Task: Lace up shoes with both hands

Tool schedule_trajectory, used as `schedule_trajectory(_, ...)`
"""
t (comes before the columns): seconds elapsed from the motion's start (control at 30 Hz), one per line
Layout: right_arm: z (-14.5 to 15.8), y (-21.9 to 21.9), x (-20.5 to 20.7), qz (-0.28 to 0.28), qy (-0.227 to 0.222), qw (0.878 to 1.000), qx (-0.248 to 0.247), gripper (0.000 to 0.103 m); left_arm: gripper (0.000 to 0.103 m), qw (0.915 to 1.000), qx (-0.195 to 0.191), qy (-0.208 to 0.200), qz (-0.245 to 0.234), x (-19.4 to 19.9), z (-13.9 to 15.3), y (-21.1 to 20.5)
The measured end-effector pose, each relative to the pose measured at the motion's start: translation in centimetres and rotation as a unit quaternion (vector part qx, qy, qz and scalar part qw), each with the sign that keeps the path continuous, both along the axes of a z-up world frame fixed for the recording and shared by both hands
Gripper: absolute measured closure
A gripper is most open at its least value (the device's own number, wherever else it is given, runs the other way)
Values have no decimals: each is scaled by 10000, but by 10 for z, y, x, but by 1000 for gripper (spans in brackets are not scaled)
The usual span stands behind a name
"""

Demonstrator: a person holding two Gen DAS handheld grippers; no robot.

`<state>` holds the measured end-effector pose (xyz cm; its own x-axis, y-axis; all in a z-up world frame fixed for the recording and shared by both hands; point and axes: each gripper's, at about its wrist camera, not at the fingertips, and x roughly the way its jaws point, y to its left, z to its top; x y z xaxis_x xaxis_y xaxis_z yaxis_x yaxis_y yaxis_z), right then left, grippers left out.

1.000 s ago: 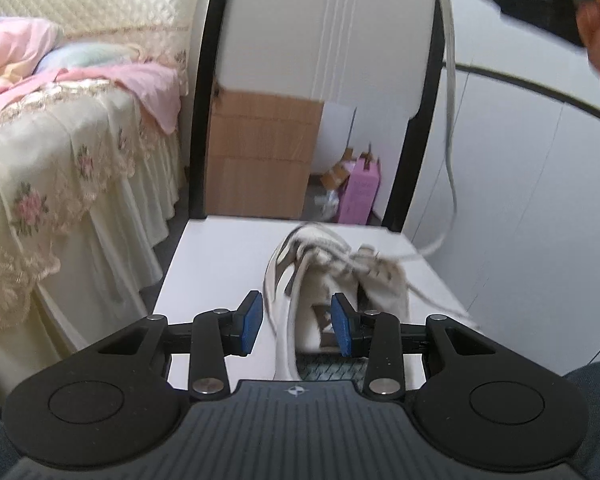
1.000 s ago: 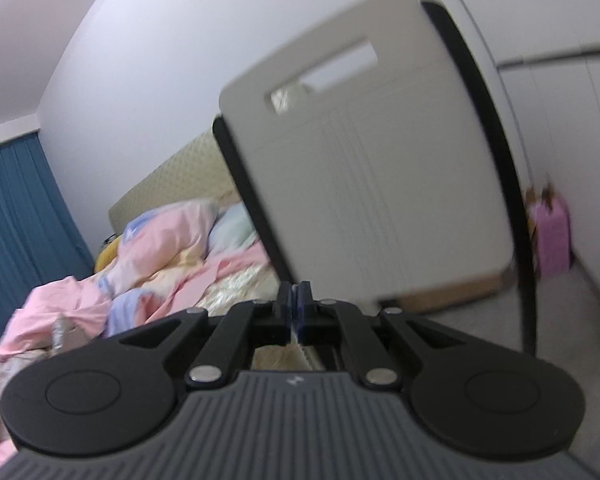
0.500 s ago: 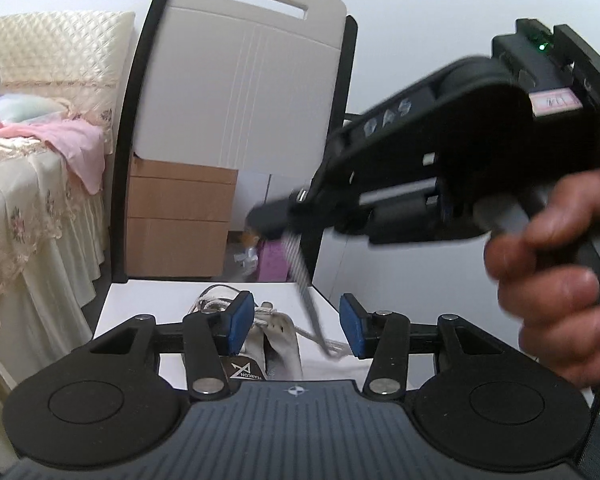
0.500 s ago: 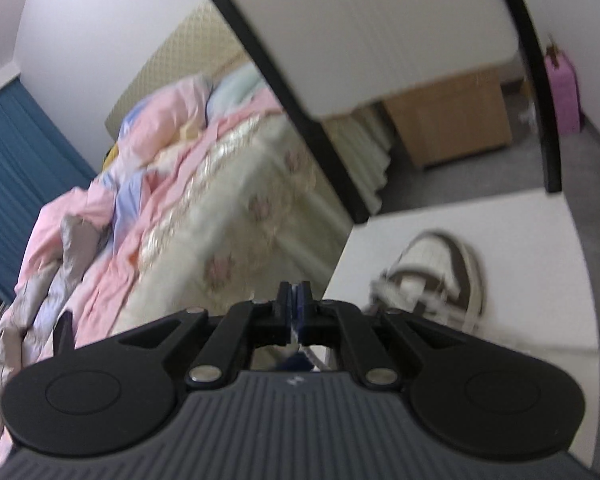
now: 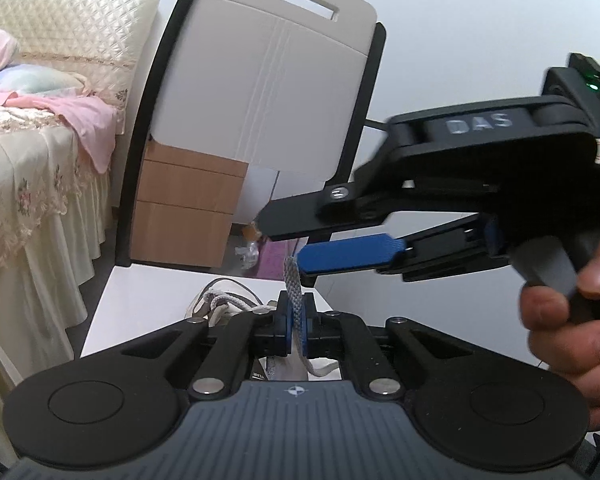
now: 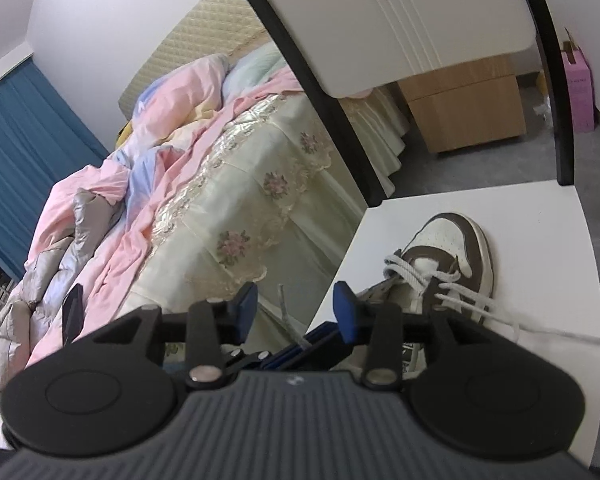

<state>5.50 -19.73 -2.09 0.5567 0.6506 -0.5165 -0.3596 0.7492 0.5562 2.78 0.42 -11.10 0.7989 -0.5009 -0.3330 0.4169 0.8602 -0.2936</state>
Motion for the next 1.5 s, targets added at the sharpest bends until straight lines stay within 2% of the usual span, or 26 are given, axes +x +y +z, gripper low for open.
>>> schedule_trajectory(0.13, 0, 4, -5, 307, -126, 9993, -177, 64, 98, 10000, 45, 0, -30, -2, 0, 0)
schedule_trajectory(0.33, -2, 16, -7, 493, -327, 9967, -560, 100, 98, 9997, 211, -130, -92, -8, 2, -4)
schedule_trajectory(0.53, -2, 15, -3, 359, -419, 9960, -704, 100, 98, 9991, 409, -104, 40, -6, 1, -7)
schedule_trajectory(0.6, -2, 12, 1, 294, -405, 9960, -734, 100, 94, 9987, 497, -87, 114, -5, 1, -8)
schedule_trajectory(0.73, 1, 7, 13, 182, -500, 9932, -1031, 100, 92, 9974, 676, 87, 248, 0, -3, -7)
schedule_trajectory(0.83, 6, 5, 25, 55, -622, 9890, -1339, 100, 75, 9963, 717, 306, 370, 5, -6, -4)
schedule_trajectory(0.9, 9, 8, 34, 93, -778, 9824, -1698, 100, 72, 9956, 723, 375, 455, 8, -6, -1)
schedule_trajectory(0.97, 11, 15, 43, 214, -970, 9708, -2185, 100, 70, 9948, 743, 441, 536, 11, -7, 2)
schedule_trajectory(1.1, 4, 38, 56, 891, -1362, 9296, -3306, 100, 66, 9927, 898, 514, 613, 18, -11, 2)
schedule_trajectory(1.33, -40, 71, 71, 2300, -1080, 8721, -4181, 100, 66, 9888, 1291, 467, 576, 32, -20, -7)
schedule_trajectory(1.43, -52, 75, 82, 2544, -961, 8669, -4177, 100, 67, 9877, 1389, 438, 564, 40, -24, -8)
schedule_trajectory(1.5, -56, 77, 90, 2627, -857, 8678, -4130, 100, 78, 9879, 1366, 481, 565, 46, -25, -6)
